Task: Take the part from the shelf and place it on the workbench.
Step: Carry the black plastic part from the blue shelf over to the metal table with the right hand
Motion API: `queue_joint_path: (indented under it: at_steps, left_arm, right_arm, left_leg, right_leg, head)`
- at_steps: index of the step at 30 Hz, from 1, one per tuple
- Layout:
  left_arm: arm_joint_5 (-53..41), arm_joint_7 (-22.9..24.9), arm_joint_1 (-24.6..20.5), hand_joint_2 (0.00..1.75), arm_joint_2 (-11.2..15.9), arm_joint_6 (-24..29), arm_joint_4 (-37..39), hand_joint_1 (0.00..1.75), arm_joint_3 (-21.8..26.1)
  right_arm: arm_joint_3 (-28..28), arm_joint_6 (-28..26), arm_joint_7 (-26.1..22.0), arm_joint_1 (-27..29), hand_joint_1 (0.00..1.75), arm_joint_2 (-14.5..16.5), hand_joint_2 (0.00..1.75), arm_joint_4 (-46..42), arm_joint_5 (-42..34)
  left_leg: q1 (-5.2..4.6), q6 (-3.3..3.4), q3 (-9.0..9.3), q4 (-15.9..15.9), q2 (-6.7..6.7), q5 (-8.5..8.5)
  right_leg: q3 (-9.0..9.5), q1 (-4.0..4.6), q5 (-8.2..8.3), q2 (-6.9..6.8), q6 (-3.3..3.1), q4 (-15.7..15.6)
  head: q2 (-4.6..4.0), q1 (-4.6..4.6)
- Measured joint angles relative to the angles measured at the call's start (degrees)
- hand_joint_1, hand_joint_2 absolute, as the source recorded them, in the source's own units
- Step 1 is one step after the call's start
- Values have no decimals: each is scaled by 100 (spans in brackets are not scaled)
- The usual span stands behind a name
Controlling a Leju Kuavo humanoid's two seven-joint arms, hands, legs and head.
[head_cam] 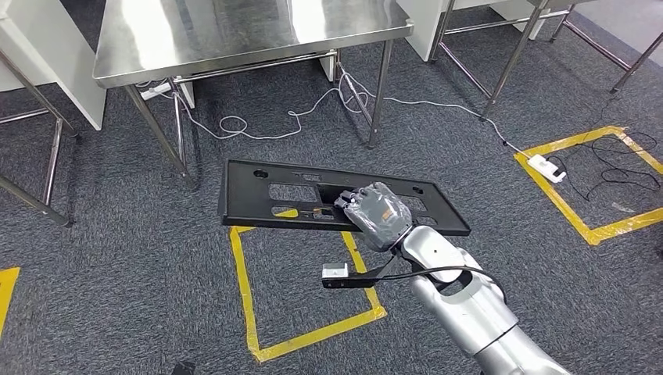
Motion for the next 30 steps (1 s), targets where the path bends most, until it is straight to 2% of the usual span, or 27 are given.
queue_joint_path:
  at_steps: [2, 4, 5, 6, 8, 10, 12, 15, 17, 19, 20, 21, 22, 23, 24, 25, 26, 28, 30]
  left_arm:
    - [0, 1, -5, 175, -8, -1, -1, 0, 23]
    - [0, 1, -7, 175, -8, -3, -1, 0, 38]
    - [0, 3, -6, 175, -8, -5, 0, 0, 40]
    - [0, 7, -4, 175, -9, -7, 0, 0, 42]
    - [-2, 16, -3, 175, -13, -9, 1, 0, 44]
    - [-2, 21, -4, 175, -16, -9, 1, 0, 50]
    - [-2, 23, -1, 175, -16, -9, 1, 0, 64]
    - [-7, 21, 3, 175, -2, -7, -3, 0, 86]
    - [-15, 20, 5, 175, 0, -7, -4, 0, 92]
    - [-24, 24, 12, 175, 0, -7, -3, 0, 93]
    - [-27, 27, 18, 175, -1, -7, -2, 0, 94]
    - [-30, 30, 22, 175, -1, -7, -1, 0, 94]
    - [-31, 32, 25, 175, 0, -6, -1, 0, 94]
    - [-31, 34, 27, 175, 1, -5, -1, 0, 94]
    - [-31, 36, 28, 175, 1, -5, 2, 0, 95]
    - [-31, 37, 28, 175, 2, -5, 4, 0, 95]
    - [-32, 38, 28, 175, 2, -5, 7, 0, 96]
    - [-33, 40, 31, 175, 3, -5, 9, 0, 96]
    - [-33, 39, 37, 175, 0, -5, 6, 0, 96]
  right_arm:
    - [2, 3, 0, -14, 175, -6, 175, 15, -4]
    - [10, 14, 0, 5, 175, -15, 175, 40, -5]
    - [15, 19, 0, 21, 175, -24, 175, 56, -5]
    - [18, 22, 0, 32, 175, -33, 175, 71, -5]
    - [19, 24, 0, 26, 175, -46, 175, 87, -11]
    - [22, 23, 0, 5, 175, -43, 175, 92, -26]
    - [28, 23, 0, -6, 175, -37, 175, 94, -37]
    - [31, 23, 2, -24, 175, -24, 175, 94, -39]
    - [35, 24, 3, -32, 175, -7, 175, 95, -42]
    - [45, 25, 4, -21, 175, 1, 175, 98, -43]
    - [50, 26, 4, -10, 175, 1, 175, 101, -43]
    - [55, 26, 4, 1, 175, 1, 175, 102, -43]
    - [57, 26, 4, 7, 175, 2, 175, 103, -43]
    - [58, 26, 4, 7, 175, 5, 175, 103, -43]
    - [58, 26, 5, 1, 175, 9, 175, 103, -44]
    - [59, 26, 5, -10, 175, 14, 175, 104, -44]
    - [60, 26, 6, -19, 175, 19, 175, 105, -44]
    - [62, 27, 8, -26, 175, 24, 175, 107, -45]
    - [62, 28, 9, -35, 175, 25, 175, 102, -45]
  left_leg:
    - [-3, 70, 94, -107, -4, 22]
    - [-21, 91, 112, -109, -29, 4]
    - [-27, 86, 123, -105, -50, -10]
    - [-31, 72, 138, -98, -76, -27]
    - [-33, 20, 176, -61, -115, -84]
    - [-55, -48, 184, 15, -135, -180]
    - [-61, -111, 181, 57, -140, -250]
    - [-24, -221, 139, 216, -95, -372]
    - [36, -335, -146, 793, -32, -634]
    - [118, -430, -607, 1554, 6, -876]
    - [155, -465, -774, 1752, 18, -857]
    - [188, -491, -839, 1728, 27, -712]
    - [214, -508, -785, 1461, 34, -446]
    - [231, -514, -645, 1028, 43, -123]
    - [232, -515, -490, 637, 50, 102]
    - [212, -498, -357, 324, 58, 244]
    - [189, -465, -282, 164, 70, 263]
    - [138, -382, -245, 111, 76, 167]
    - [141, -300, -170, 31, 61, 130]
  right_leg:
    - [-324, 6, -228, 15, -64, 620]
    - [-791, 4, -444, 21, -92, 1385]
    - [-922, 4, -442, 22, -71, 1537]
    - [-930, 4, -343, 22, -31, 1452]
    - [-611, 0, 44, 20, 47, 668]
    - [-279, -2, 305, 21, 35, 5]
    - [-189, 12, 323, 24, -43, -118]
    - [-132, -47, 288, 28, -143, -144]
    - [-58, -70, 243, 31, -203, -155]
    - [9, -71, 180, 29, -226, -153]
    - [50, -75, 142, 30, -219, -152]
    - [100, -82, 103, 32, -205, -151]
    - [167, -93, 56, 34, -185, -152]
    - [239, -105, 5, 35, -161, -156]
    - [309, -110, -39, 35, -134, -169]
    - [358, -103, -76, 36, -102, -185]
    - [379, -97, -101, 35, -71, -201]
    - [392, -74, -132, 23, -4, -245]
    - [366, -50, -188, 6, 46, -206]
  head:
    - [0, 20]
    - [0, 17]
    - [0, 17]
    - [0, 17]
    - [0, 20]
    - [0, 13]
    - [0, 6]
    - [0, -3]
    - [0, -31]
    - [0, -44]
    - [0, -45]
    - [0, -46]
    - [0, -45]
    - [0, -46]
    - [0, -46]
    - [0, -49]
    - [0, -55]
    - [0, -62]
    - [0, -49]
